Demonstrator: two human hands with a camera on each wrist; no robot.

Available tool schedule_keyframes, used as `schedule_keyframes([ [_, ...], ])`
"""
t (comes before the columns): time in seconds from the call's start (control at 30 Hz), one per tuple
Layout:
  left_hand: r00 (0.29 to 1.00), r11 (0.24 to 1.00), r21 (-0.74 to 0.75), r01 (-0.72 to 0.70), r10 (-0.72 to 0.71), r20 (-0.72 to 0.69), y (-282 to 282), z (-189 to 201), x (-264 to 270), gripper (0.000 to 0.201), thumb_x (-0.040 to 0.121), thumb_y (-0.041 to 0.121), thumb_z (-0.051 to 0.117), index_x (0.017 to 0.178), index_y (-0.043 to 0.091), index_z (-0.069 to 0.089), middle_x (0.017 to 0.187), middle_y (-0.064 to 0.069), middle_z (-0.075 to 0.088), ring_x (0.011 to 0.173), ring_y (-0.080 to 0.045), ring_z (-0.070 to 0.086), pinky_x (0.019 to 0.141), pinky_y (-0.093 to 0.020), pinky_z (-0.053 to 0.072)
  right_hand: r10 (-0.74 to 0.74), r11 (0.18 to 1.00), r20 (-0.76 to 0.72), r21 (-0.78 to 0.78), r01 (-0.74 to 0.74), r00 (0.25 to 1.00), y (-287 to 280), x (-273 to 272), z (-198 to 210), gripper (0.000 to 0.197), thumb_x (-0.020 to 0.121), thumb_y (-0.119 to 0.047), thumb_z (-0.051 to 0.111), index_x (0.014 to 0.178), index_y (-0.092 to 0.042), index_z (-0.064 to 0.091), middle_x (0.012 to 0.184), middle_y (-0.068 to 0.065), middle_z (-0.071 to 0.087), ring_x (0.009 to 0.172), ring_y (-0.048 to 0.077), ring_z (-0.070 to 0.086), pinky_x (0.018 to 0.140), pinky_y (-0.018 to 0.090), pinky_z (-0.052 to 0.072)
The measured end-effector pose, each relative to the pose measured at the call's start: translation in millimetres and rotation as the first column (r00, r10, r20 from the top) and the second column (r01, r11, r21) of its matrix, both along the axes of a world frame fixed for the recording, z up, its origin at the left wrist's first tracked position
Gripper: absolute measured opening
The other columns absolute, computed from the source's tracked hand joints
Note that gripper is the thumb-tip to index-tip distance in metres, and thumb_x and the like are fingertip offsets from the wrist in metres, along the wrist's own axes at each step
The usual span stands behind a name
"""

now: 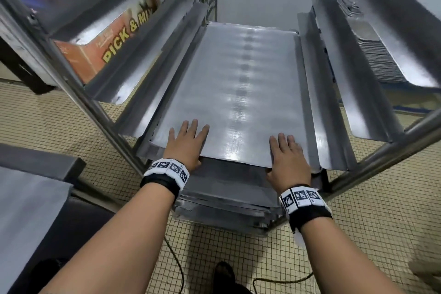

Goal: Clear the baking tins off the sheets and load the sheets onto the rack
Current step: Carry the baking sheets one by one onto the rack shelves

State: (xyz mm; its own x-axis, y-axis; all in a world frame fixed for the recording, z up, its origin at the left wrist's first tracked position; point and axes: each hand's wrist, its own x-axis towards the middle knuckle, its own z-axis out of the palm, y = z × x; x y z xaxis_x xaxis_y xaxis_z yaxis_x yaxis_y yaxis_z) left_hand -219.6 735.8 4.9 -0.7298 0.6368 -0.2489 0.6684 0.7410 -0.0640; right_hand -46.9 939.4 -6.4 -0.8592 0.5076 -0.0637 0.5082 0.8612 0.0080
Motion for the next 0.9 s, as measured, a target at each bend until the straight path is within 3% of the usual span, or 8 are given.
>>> schedule_keyframes([
  [0.17,0.995,0.996,0.083,0.017,-0.009,-0.102,-44,-9,37,0.093,0.089,0.036,0.064,0.158,0.024,0.002,0.166,-0.009,-0.002,0.152,-0.033,-0.002,0.123,-0.051,0.002,-0.08,0.996,0.007,0.028,0.079,0.997,-32,10,7,0.081,0.087,-0.035,0.058,0.154,-0.016,0.015,0.16,0.011,0.015,0.148,0.033,0.013,0.122,0.043,0.014],
  [0.27,1.0,0.989,0.144,-0.031,0.03,0.006,-86,-8,59,0.094,0.088,0.032,0.066,0.158,0.026,0.004,0.165,-0.007,-0.006,0.152,-0.033,-0.002,0.123,-0.048,0.013,-0.046,0.997,-0.008,0.059,0.046,0.999,-69,24,12,0.077,0.086,-0.038,0.056,0.151,-0.014,0.024,0.156,0.012,0.025,0.145,0.032,0.021,0.12,0.044,0.018],
  [0.33,0.98,0.976,0.175,-0.132,0.102,0.169,-120,1,74,0.079,0.089,0.028,0.063,0.156,0.025,0.022,0.163,-0.01,0.018,0.149,-0.032,0.021,0.118,-0.046,0.03,-0.028,0.999,-0.037,0.037,0.03,0.999,-97,29,17,0.077,0.085,-0.038,0.059,0.15,-0.014,0.026,0.155,0.012,0.027,0.145,0.032,0.021,0.12,0.044,0.02],
  [0.4,0.948,0.957,0.178,-0.227,0.176,0.264,-158,7,88,0.057,0.088,0.027,0.062,0.144,0.026,0.048,0.14,-0.009,0.056,0.128,-0.028,0.054,0.104,-0.042,0.047,0.011,1.0,-0.037,-0.003,-0.011,0.999,-128,30,24,0.072,0.085,-0.038,0.059,0.148,-0.015,0.032,0.154,0.011,0.03,0.144,0.031,0.023,0.119,0.044,0.022],
  [0.43,0.934,0.945,0.178,-0.274,0.217,0.284,-179,11,95,0.049,0.088,0.027,0.062,0.136,0.026,0.056,0.129,-0.006,0.064,0.117,-0.026,0.061,0.099,-0.041,0.052,0.052,0.998,-0.025,-0.022,-0.053,0.998,-145,28,27,0.068,0.086,-0.038,0.058,0.146,-0.016,0.036,0.152,0.01,0.034,0.142,0.03,0.027,0.117,0.043,0.024],
  [0.6,0.856,0.866,0.161,-0.474,0.411,0.314,-292,24,131,0.048,0.089,0.031,0.065,0.135,0.021,0.058,0.129,-0.007,0.065,0.119,-0.026,0.061,0.099,-0.037,0.05,0.286,0.943,0.045,-0.191,-0.273,0.957,-251,17,42,0.032,0.086,-0.032,0.057,0.116,-0.024,0.061,0.115,0.007,0.067,0.106,0.029,0.064,0.086,0.035,0.052],
  [0.73,0.704,0.681,0.19,-0.708,0.657,0.268,-398,23,173,0.052,0.086,0.032,0.064,0.137,0.022,0.055,0.134,-0.007,0.061,0.122,-0.03,0.058,0.101,-0.039,0.049,0.5,0.85,0.058,-0.222,-0.477,0.864,-351,13,46,0.023,0.084,-0.029,0.054,0.105,-0.022,0.062,0.105,0.007,0.068,0.095,0.03,0.067,0.078,0.037,0.055],
  [0.9,0.438,0.406,0.169,-0.898,0.864,0.247,-518,4,252,0.067,0.091,0.042,0.057,0.151,0.026,0.032,0.153,-0.004,0.04,0.14,-0.028,0.038,0.111,-0.044,0.038,0.762,0.635,0.04,-0.238,-0.735,0.646,-471,20,51,0.036,0.088,-0.033,0.055,0.123,-0.026,0.059,0.113,0.006,0.068,0.101,0.028,0.066,0.083,0.039,0.055],
])
